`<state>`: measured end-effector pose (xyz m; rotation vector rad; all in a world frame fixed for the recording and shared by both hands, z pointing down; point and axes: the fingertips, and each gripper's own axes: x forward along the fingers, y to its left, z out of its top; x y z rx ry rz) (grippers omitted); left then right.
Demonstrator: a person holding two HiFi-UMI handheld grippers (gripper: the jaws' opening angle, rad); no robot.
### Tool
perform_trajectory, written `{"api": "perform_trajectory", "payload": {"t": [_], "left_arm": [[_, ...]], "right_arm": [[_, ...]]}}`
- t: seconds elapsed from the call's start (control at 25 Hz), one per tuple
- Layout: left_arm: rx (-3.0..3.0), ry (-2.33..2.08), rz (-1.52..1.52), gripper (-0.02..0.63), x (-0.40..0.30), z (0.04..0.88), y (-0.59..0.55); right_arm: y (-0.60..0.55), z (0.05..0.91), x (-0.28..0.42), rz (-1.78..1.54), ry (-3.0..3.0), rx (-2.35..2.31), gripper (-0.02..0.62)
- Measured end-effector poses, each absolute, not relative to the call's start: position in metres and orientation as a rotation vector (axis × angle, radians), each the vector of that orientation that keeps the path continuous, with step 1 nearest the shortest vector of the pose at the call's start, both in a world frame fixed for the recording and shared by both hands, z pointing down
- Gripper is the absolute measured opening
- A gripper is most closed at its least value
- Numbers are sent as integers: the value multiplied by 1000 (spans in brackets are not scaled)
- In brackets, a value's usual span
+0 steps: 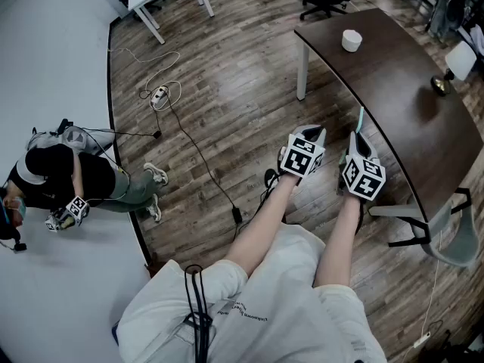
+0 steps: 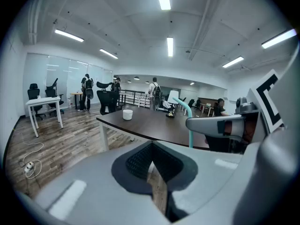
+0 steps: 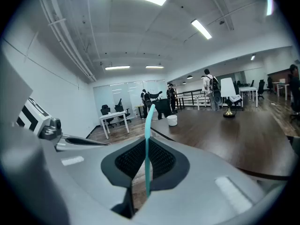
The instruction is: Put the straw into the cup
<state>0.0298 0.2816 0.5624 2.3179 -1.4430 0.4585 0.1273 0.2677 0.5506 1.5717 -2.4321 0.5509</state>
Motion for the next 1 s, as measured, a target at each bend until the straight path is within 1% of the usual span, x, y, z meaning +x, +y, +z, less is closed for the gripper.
{"api": "perform_trajectory", "payload": {"t": [0.48, 1.0], "left_arm": [[2319, -1416, 456, 2, 31, 569, 261], [2325, -1397, 461, 1, 25, 565, 206]], "right_arm": [[240, 558, 117, 551, -2468, 1521, 46], [186, 560, 114, 598, -2504, 1500, 46]]}}
